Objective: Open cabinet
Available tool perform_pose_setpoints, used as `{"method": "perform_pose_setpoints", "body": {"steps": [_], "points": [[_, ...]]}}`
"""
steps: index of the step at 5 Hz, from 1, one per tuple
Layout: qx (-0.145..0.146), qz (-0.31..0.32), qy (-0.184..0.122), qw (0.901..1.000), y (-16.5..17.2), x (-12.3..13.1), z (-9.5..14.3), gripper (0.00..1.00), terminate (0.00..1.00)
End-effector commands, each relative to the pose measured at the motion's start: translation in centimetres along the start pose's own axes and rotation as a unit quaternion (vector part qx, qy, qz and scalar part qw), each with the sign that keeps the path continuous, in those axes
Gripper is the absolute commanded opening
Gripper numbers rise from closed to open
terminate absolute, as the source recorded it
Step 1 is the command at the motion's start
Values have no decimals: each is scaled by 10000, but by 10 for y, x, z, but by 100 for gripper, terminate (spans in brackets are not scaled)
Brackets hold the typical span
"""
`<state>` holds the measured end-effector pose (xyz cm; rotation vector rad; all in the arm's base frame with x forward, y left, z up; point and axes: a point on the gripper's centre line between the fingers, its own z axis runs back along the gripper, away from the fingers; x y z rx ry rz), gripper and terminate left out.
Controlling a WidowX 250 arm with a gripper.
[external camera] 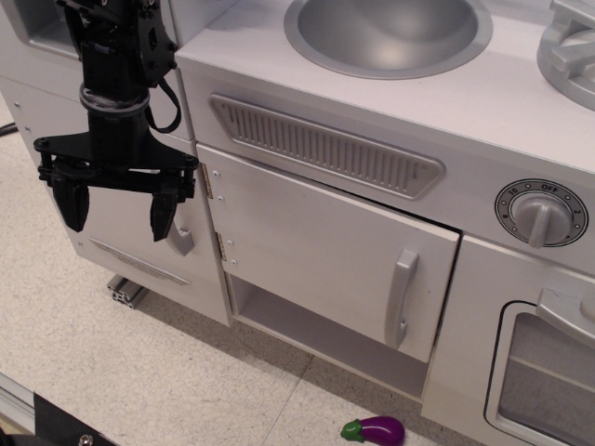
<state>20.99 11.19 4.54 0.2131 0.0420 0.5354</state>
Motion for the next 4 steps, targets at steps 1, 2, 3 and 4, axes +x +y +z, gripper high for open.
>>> {"method": "perform_pose_setpoints", "body": {"steps": [1,2,3,4], "points": [[0,0,0,10000,0,0,0,100,0],[-264,-513,-290,9979,-34,-8,-12,100,0],[-516,-957,-319,9936,-67,-18,-16,100,0],[-814,-1401,-412,9859,-109,-29,-18,100,0]]}}
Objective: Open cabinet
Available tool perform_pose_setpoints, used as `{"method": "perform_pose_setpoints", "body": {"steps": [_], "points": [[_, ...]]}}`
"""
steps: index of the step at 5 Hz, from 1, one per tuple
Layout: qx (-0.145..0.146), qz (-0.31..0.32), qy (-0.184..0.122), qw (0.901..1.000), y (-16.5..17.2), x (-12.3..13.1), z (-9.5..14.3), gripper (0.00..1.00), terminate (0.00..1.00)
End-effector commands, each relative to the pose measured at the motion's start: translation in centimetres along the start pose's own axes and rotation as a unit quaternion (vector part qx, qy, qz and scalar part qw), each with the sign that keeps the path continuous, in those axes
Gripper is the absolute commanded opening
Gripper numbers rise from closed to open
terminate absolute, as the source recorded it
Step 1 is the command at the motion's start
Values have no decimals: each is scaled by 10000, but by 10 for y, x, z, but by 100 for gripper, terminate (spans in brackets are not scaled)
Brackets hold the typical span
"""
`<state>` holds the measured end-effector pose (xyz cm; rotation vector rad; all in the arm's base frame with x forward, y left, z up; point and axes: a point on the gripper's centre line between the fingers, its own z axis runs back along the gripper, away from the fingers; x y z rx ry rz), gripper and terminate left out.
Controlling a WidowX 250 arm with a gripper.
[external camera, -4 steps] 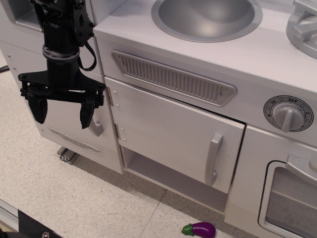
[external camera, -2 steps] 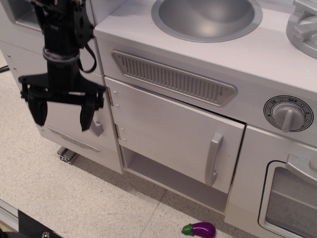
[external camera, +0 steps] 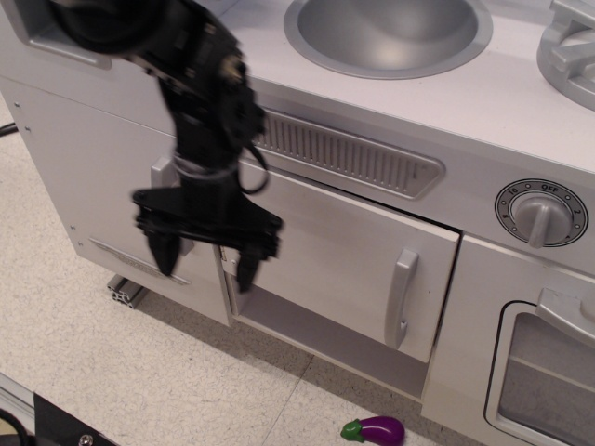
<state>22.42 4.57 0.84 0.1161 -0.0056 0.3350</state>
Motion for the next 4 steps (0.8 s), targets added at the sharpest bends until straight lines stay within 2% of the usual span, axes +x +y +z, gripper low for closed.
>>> {"method": "perform_pose_setpoints", "body": {"steps": [1,3,4], "points": [[-718,-803,-400,9934,-77,0,-3,100,0],[-1082,-1082,-1166,9813,-125,8,5,100,0],[-1095,-984,-1345,9799,-138,17,7,100,0]]}}
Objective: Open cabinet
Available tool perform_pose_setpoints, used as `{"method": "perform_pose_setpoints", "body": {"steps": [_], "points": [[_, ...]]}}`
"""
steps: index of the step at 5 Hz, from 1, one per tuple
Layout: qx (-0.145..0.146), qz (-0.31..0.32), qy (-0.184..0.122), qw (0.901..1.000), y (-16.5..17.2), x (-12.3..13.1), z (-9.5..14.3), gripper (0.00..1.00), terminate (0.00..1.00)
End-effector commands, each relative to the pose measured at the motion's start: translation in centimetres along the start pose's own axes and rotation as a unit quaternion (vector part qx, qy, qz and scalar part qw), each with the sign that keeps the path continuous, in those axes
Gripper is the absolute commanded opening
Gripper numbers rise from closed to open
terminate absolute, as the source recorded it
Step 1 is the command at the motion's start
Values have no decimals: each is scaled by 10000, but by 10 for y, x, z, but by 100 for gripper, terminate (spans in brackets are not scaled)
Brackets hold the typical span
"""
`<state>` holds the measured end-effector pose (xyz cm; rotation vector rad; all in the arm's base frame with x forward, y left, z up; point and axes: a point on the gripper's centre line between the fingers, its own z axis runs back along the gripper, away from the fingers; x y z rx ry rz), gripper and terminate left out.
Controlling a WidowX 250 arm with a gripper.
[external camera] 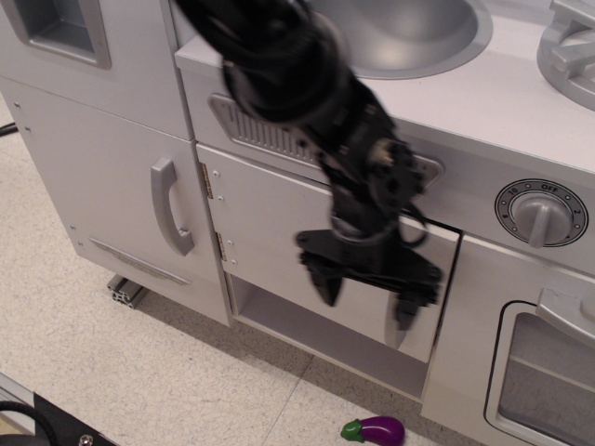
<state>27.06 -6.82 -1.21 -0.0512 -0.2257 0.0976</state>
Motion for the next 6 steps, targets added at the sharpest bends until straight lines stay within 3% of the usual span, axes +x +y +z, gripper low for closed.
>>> {"method": "perform_pose_setpoints", "body": {"steps": [1,3,4,6], "points": [[21,160,-421,9990,-16,26,0,100,0],[248,103,-577,9980,-11,35,-14,100,0],[222,-4,-606,9979,-10,35,-17,0,0],[162,57,-632,9979,-7,38,-22,0,0]]}}
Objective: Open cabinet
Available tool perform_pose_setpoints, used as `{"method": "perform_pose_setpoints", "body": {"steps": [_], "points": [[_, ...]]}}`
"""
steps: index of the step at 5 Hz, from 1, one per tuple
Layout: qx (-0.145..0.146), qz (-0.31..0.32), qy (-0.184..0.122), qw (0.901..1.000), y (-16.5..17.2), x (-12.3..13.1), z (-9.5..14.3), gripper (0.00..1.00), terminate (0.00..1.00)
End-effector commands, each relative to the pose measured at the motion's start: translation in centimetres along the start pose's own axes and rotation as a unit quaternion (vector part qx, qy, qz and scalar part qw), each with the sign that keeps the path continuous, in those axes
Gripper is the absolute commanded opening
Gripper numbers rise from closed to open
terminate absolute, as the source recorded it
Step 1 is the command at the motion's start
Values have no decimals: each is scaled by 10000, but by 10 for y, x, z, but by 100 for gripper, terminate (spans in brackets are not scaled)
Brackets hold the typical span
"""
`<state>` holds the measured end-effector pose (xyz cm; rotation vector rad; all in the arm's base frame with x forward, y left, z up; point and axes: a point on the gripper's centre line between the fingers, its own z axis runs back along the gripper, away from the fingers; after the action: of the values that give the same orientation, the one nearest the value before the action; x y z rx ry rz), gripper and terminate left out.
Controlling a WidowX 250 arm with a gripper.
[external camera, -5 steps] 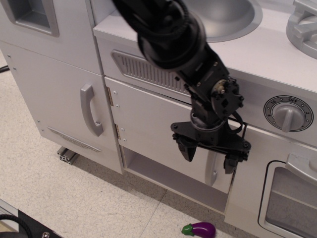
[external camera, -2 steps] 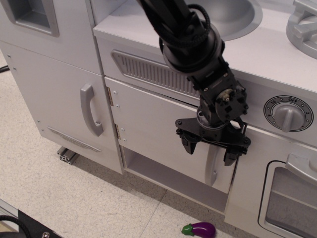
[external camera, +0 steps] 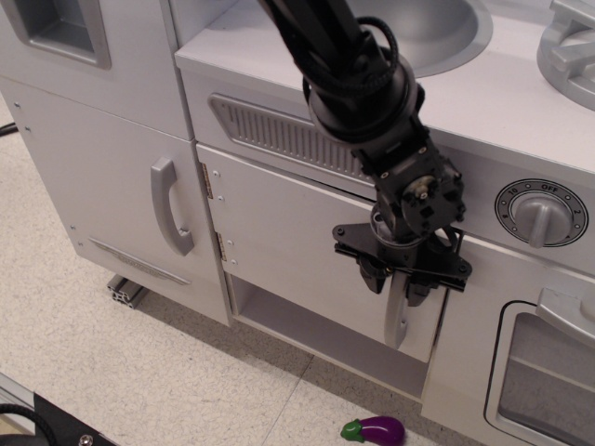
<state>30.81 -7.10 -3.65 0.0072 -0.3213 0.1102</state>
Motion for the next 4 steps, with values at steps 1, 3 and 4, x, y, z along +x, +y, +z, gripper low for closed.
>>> {"method": "perform_pose_setpoints", "body": {"steps": [1,3,4], "points": [[-114,-97,-118,9998,5,-9,14,0,0],[-154,-437,27,9989,35,-47,28,0,0],[-64,-710,30,9975,60,-67,38,0,0]]}}
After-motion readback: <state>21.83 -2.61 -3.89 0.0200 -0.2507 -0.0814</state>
